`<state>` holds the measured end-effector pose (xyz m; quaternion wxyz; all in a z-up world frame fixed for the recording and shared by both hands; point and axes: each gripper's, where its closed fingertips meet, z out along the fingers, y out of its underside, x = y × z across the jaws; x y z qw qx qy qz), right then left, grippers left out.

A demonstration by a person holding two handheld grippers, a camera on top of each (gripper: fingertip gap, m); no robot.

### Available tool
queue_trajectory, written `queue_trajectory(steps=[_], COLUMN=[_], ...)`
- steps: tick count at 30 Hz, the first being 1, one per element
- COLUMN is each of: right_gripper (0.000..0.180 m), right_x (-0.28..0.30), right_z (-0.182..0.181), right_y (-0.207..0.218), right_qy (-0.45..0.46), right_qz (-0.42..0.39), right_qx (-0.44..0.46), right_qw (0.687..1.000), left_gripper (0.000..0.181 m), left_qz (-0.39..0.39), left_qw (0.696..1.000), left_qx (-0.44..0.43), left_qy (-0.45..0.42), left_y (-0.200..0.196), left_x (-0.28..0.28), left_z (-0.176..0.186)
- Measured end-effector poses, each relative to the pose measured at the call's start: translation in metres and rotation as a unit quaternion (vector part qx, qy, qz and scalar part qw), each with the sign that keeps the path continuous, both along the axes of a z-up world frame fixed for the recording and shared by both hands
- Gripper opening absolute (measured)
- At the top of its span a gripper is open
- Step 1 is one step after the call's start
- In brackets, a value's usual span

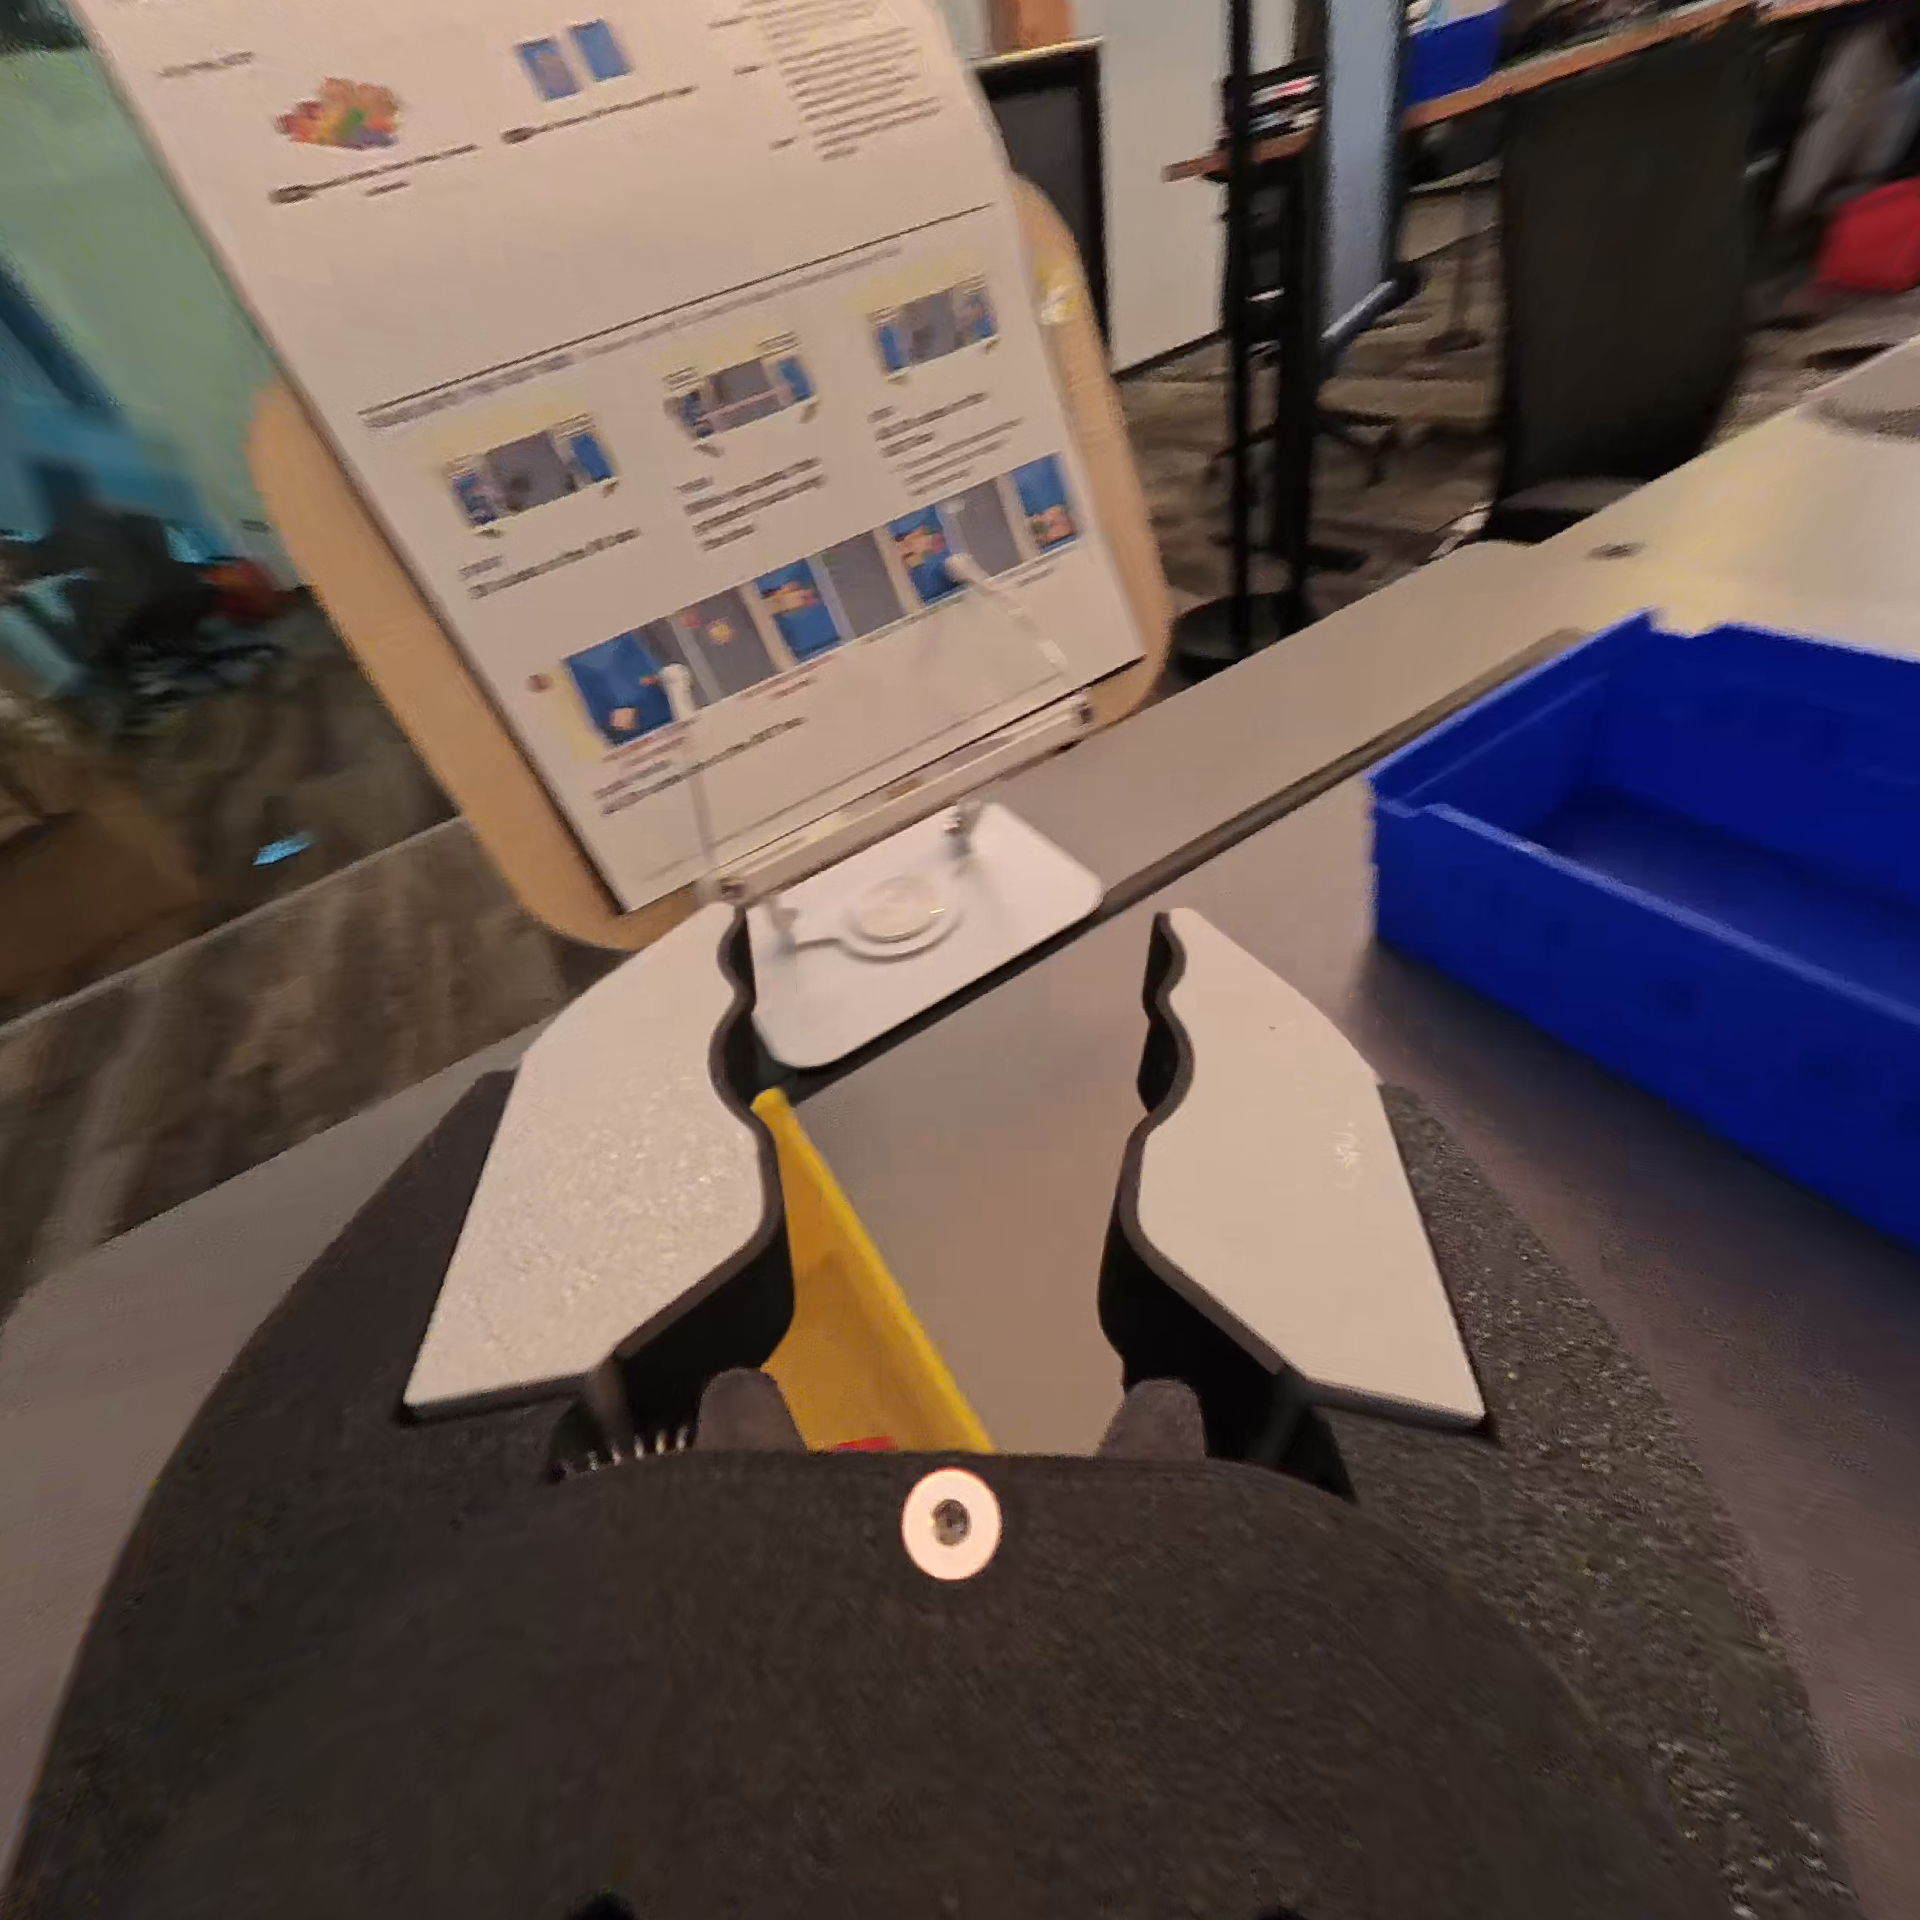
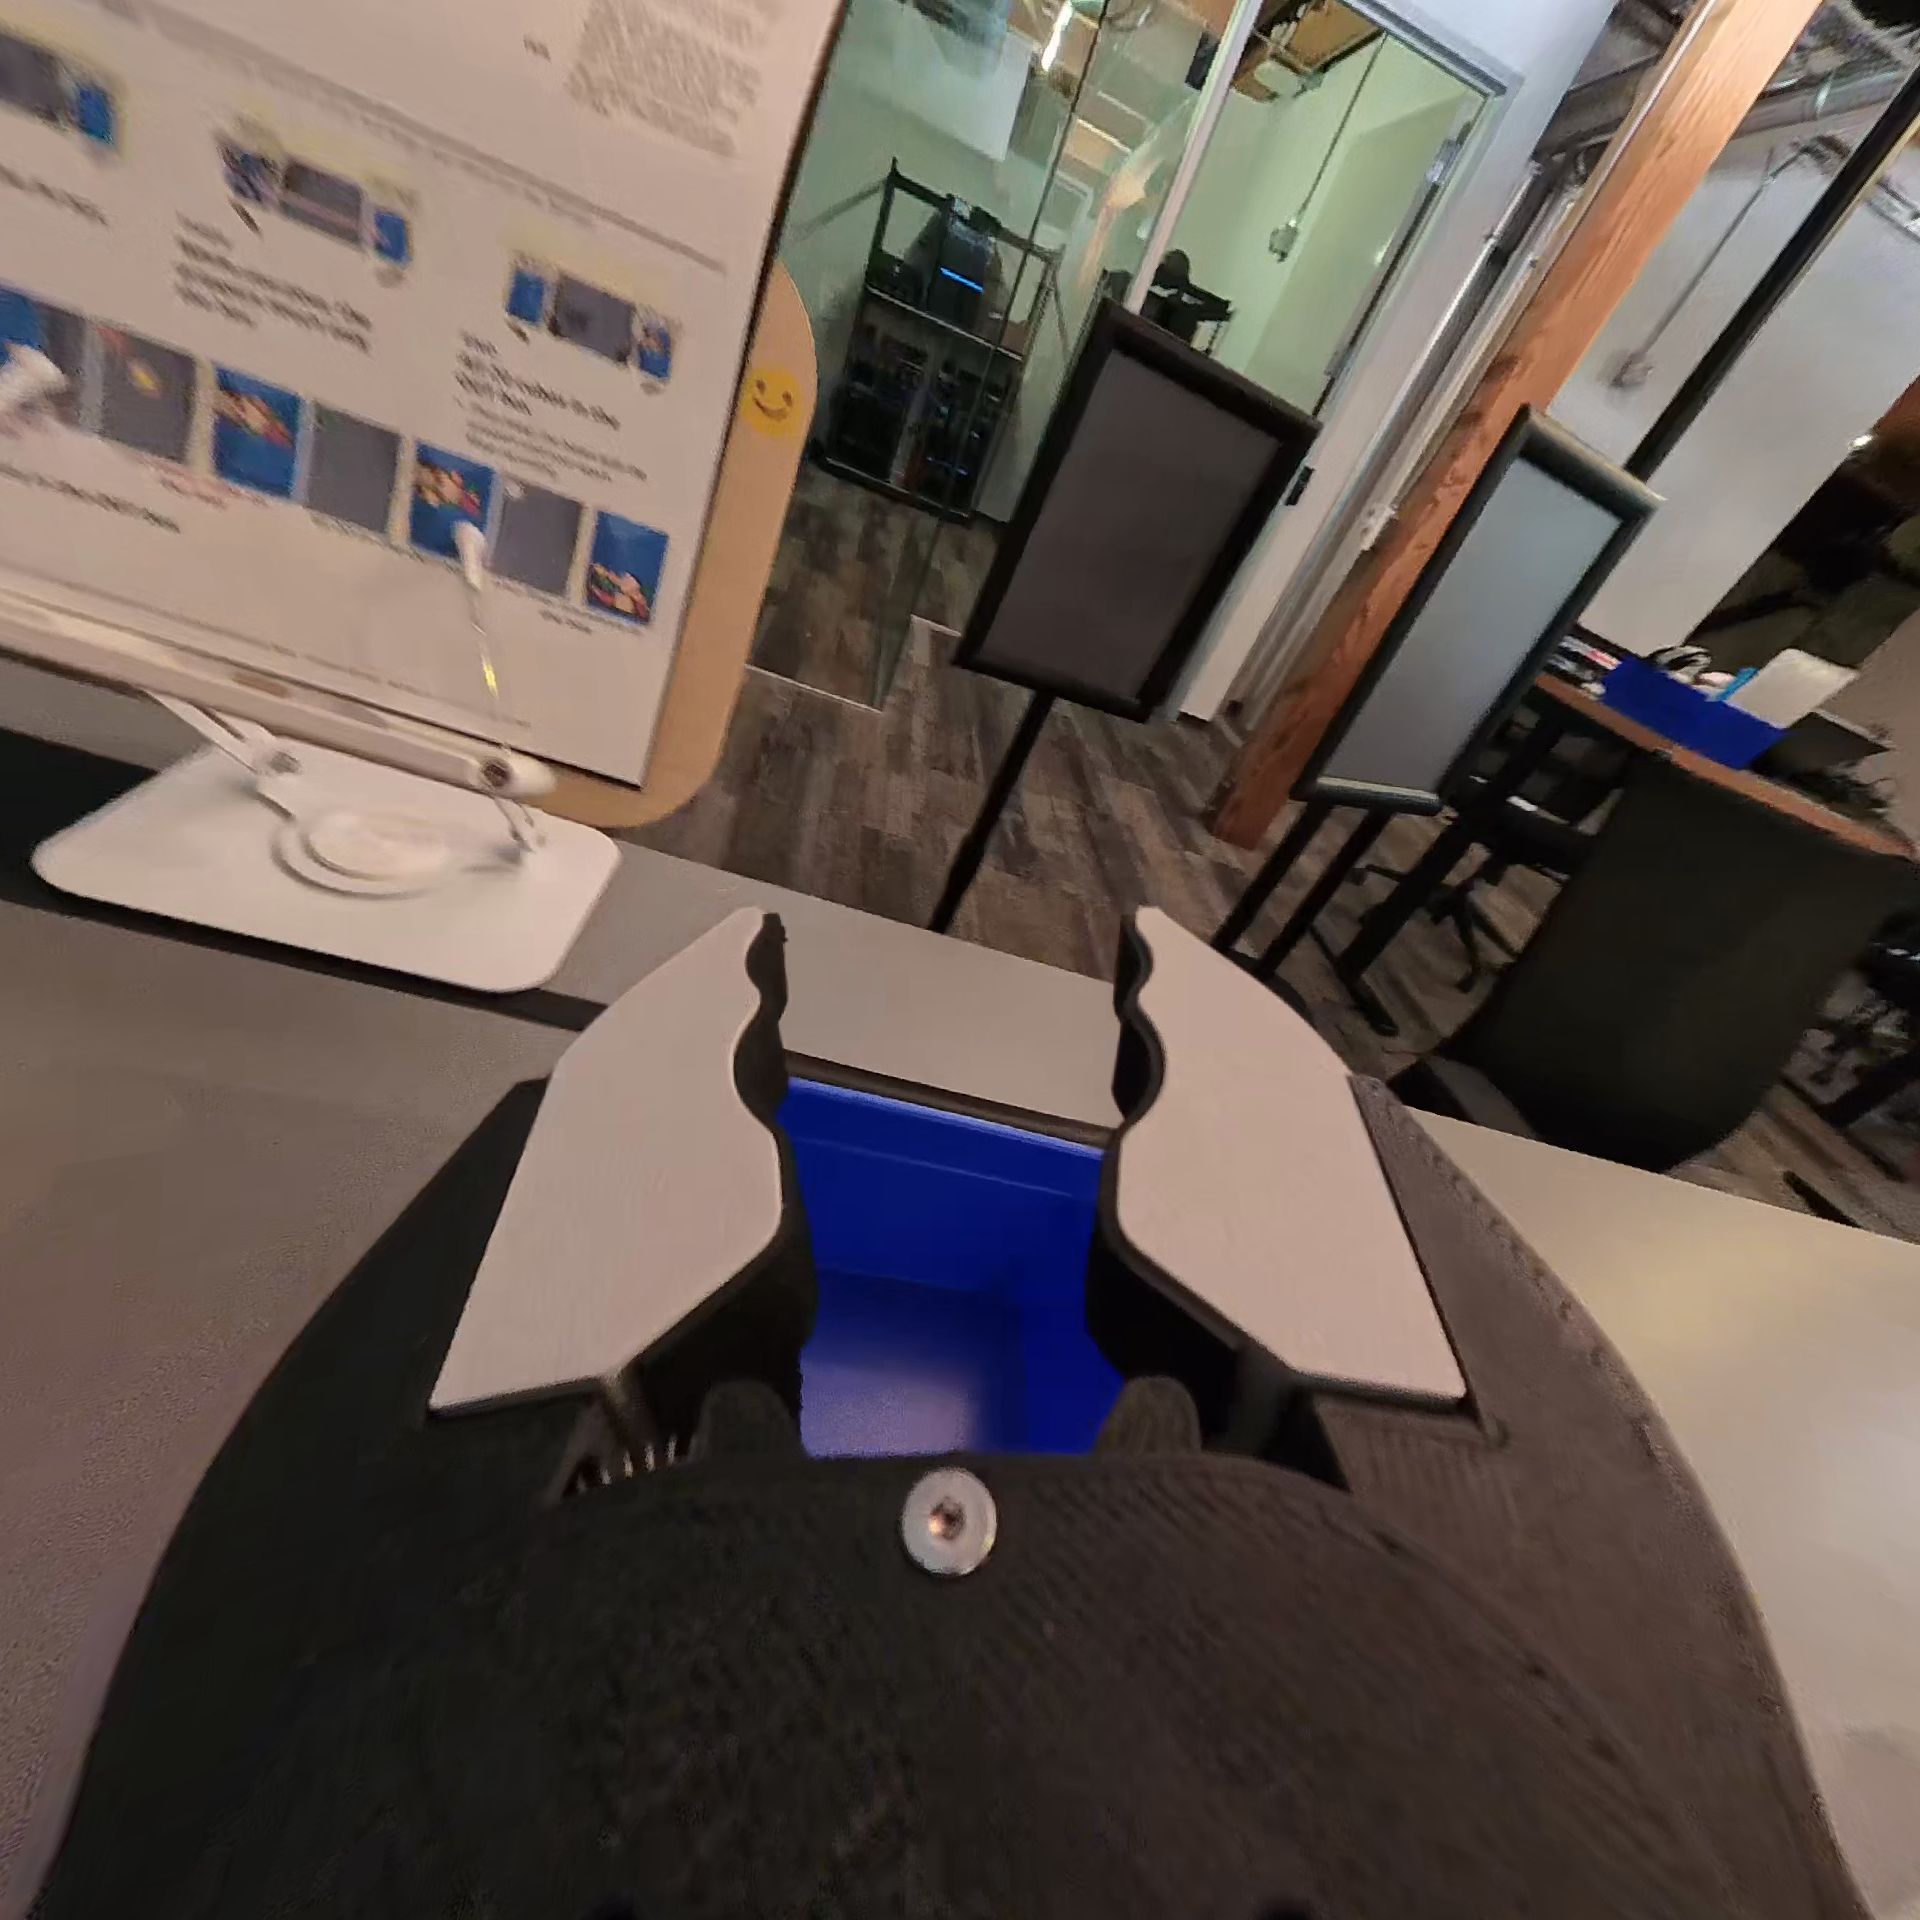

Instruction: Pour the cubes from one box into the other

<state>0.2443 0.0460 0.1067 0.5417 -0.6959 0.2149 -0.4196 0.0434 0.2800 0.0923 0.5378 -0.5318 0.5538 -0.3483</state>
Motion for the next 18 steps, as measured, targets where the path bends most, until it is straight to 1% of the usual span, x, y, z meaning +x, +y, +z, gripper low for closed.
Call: queue_trajectory(steps=[1,3,4,6,8,10,14,18], right_gripper=[0.061,0.061,0.061,0.063,0.063,0.063,0.063,0.063], right_x=[0.003,0.006,0.008,0.013,0.018,0.021,0.020,0.020], right_z=[-0.003,-0.011,-0.013,-0.015,-0.019,-0.026,-0.034,-0.042], right_y=[-0.001,0.000,0.001,0.001,-0.001,-0.001,0.005,0.009], right_qy=[-0.001,0.018,0.030,0.035,0.027,0.028,0.040,0.034], right_qz=[-0.002,0.016,0.024,0.030,0.019,0.007,0.015,0.021], right_qx=[-0.005,0.012,0.027,0.040,0.029,0.010,-0.002,-0.020], right_qw=[1.000,1.000,0.999,0.998,0.999,1.000,0.999,0.999], left_gripper=[0.070,0.070,0.072,0.076,0.077,0.076,0.076,0.077], left_qz=[0.025,0.086,0.100,0.104,0.096,0.086,0.080,0.069], left_qw=[1.000,0.996,0.995,0.994,0.993,0.993,0.996,0.998], left_qx=[0.011,0.021,0.015,-0.023,-0.056,-0.063,-0.035,-0.009], left_qy=[0.000,-0.001,-0.004,-0.019,-0.037,-0.048,-0.031,-0.009], left_y=[0.011,0.039,0.048,0.055,0.055,0.051,0.040,0.025], left_x=[-0.002,-0.007,-0.008,-0.008,-0.008,-0.005,0.005,0.014], left_z=[-0.004,-0.012,-0.014,-0.014,-0.012,-0.011,-0.019,-0.029])
